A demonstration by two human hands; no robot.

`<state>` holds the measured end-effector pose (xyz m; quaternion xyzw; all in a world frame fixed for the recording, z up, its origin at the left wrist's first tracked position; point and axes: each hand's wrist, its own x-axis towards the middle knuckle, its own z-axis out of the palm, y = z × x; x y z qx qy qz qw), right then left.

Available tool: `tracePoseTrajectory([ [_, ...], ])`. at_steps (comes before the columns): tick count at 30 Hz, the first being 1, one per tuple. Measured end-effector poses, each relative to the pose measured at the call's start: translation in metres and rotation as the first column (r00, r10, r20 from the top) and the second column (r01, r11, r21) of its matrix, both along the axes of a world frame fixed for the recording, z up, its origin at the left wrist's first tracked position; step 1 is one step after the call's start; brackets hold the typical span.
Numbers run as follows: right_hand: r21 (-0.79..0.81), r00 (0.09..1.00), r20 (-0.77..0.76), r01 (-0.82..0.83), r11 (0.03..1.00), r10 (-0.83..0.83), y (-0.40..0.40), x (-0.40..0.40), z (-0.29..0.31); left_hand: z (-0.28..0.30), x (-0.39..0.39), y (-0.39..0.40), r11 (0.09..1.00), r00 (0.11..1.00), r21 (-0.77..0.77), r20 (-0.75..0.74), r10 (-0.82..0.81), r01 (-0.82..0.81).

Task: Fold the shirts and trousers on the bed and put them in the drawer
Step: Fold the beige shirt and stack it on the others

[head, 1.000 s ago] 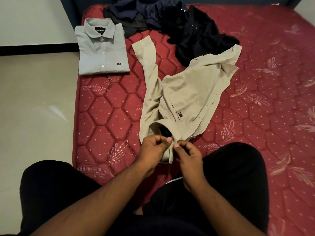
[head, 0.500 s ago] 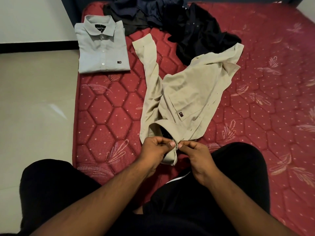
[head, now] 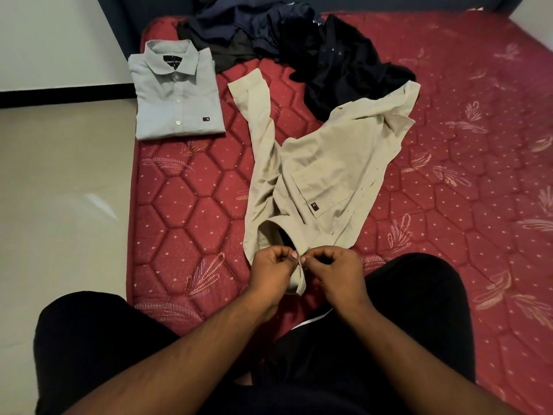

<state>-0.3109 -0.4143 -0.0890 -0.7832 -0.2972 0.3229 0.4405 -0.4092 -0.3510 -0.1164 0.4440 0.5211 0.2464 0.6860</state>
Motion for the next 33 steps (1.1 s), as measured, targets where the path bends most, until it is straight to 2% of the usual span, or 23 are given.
tracePoseTrajectory([
  [3,-0.041,0.996,0.086,-0.032,0.999,0.035,0.004,0.0,0.0,0.0,0.0,0.001,0.997,0.999,-0.073,0.038,0.035,-0.033],
  [7,-0.056,0.995,0.102,-0.016,0.998,0.022,0.006,-0.003,-0.004,0.001,0.0,0.002,0.999,0.999,-0.017,0.002,0.036,-0.036],
  [9,-0.031,1.0,0.009,0.007,1.0,-0.007,0.005,-0.002,-0.006,0.003,0.0,0.002,1.0,1.0,0.019,-0.02,-0.003,0.004],
  [12,0.069,0.974,-0.223,0.058,0.996,-0.041,0.0,-0.002,-0.005,0.011,0.001,0.001,0.998,0.999,0.044,-0.032,-0.044,0.045],
  [15,0.116,0.886,-0.456,0.154,0.981,-0.085,-0.002,-0.001,-0.004,0.021,0.002,-0.001,0.998,0.997,-0.05,0.072,-0.041,0.045],
  [17,0.121,0.832,-0.547,0.19,0.974,-0.094,-0.003,0.002,-0.003,0.023,0.004,-0.002,0.998,0.993,-0.05,0.11,-0.03,0.036],
  [22,0.117,0.835,-0.544,0.168,0.979,-0.078,-0.005,0.004,-0.002,0.013,0.006,-0.004,0.985,1.0,0.174,0.027,0.0,-0.005],
  [30,0.057,0.703,-0.699,0.242,0.969,-0.134,-0.007,0.0,0.003,0.017,0.01,-0.008,0.925,0.997,0.371,0.019,0.073,-0.074],
  [33,0.049,0.658,-0.739,0.267,0.962,-0.145,-0.007,-0.002,0.004,0.018,0.01,-0.01,0.912,0.996,0.402,0.037,0.076,-0.084],
])
